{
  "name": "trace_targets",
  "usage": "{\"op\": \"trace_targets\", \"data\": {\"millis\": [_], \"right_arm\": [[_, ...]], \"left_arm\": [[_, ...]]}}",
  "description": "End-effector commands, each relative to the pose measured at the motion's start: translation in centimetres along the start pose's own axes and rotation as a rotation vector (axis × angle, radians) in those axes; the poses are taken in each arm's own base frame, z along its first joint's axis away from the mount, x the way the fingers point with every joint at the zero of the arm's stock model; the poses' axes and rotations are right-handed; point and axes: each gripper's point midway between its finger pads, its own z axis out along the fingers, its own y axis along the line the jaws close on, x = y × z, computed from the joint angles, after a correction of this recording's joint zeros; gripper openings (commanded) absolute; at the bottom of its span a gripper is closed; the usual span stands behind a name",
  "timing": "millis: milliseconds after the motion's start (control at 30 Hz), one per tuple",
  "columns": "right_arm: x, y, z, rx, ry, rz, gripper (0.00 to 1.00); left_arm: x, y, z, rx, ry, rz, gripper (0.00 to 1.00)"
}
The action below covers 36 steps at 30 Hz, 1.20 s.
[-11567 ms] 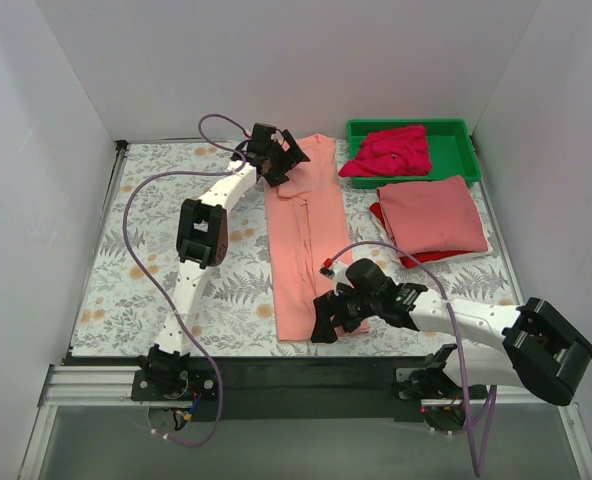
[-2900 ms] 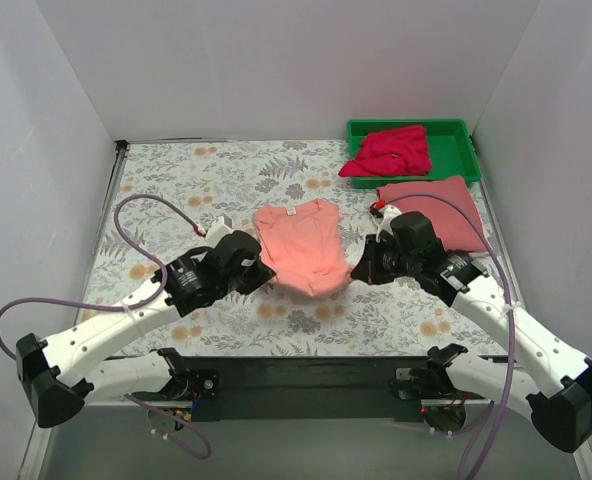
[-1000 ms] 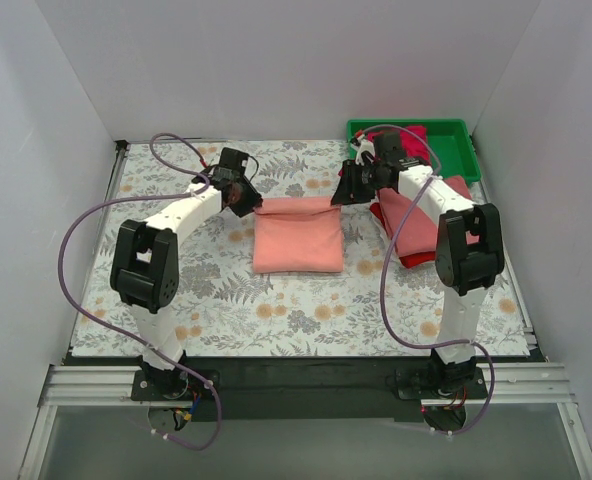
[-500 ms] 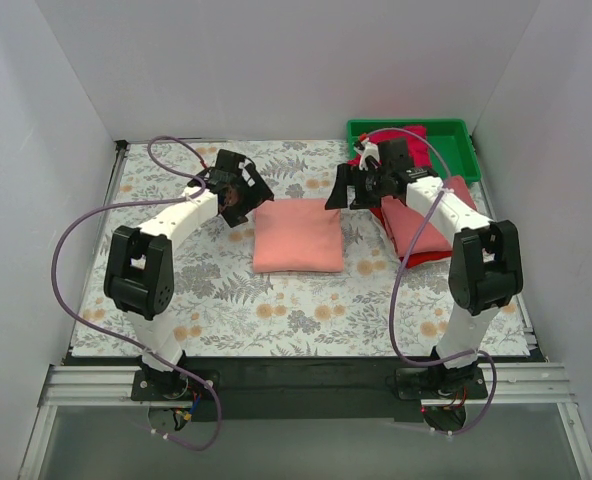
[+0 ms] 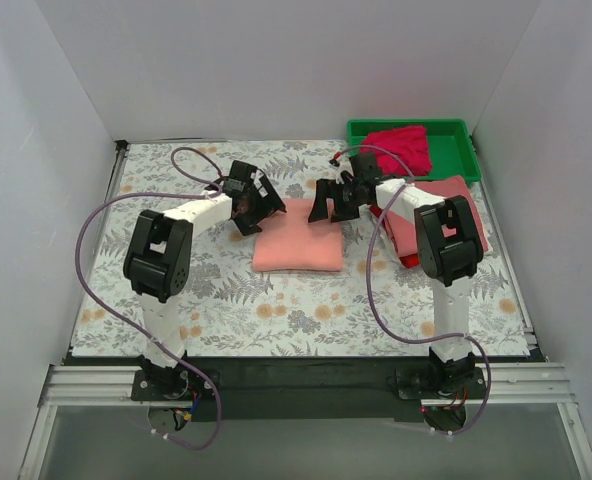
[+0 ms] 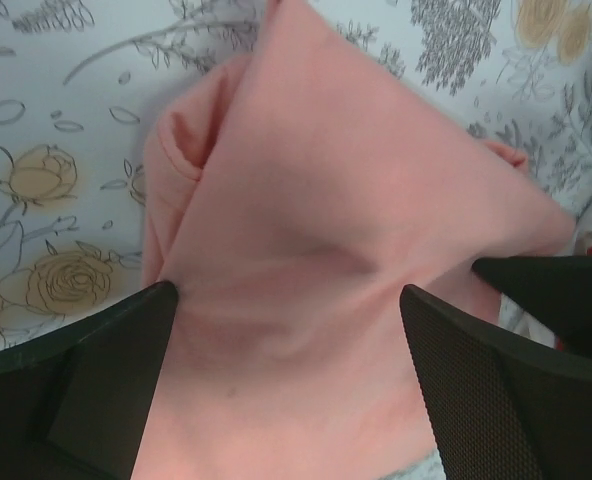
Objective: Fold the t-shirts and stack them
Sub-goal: Fold the tshirt
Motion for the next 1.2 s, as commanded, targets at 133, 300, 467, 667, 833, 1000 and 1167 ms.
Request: {"op": "trace_targets", "data": {"millis": [133, 300, 467, 667, 833, 1000, 1167], "right_arm": [[3.2, 0.6, 1.4, 0.01, 0.04, -0.009, 0.98], [7.2, 1.9, 0.7, 0.072, 0.059, -0.044, 0.98], [12.2, 3.1, -2.3, 0.161, 0.046, -0.03, 0.98], [14.4, 6.2, -6.1, 0.234, -0.037, -0.094, 0.98], [12.7, 8.6, -10.8, 0.247, -0.169, -0.097, 0.98], [14.9, 6.7, -13.7, 0.3, -0.267, 0.008, 0.98], [17.9, 5.5, -14.0, 0.278, -0.277, 0.094, 0.97]], "left_arm": [[3.5, 3.3, 0.2, -0.105, 0.013, 0.015, 0.95], [6.3, 7.5, -3.3, -0.196, -0.034, 0.0, 0.96], [10.6, 9.1, -6.9, -0.221, -0.033, 0.014, 0.96], [13.6, 9.8, -12.7, -0.206, -0.074, -0.015, 0.96], [11.8, 8.5, -16.9, -0.14, -0.175, -0.032, 0.96], [10.5, 9.0, -19.8, -0.157, -0.243, -0.06, 0.97], [10.8, 9.5, -20.4, -0.151, -0.239, -0.062, 0.97]]}}
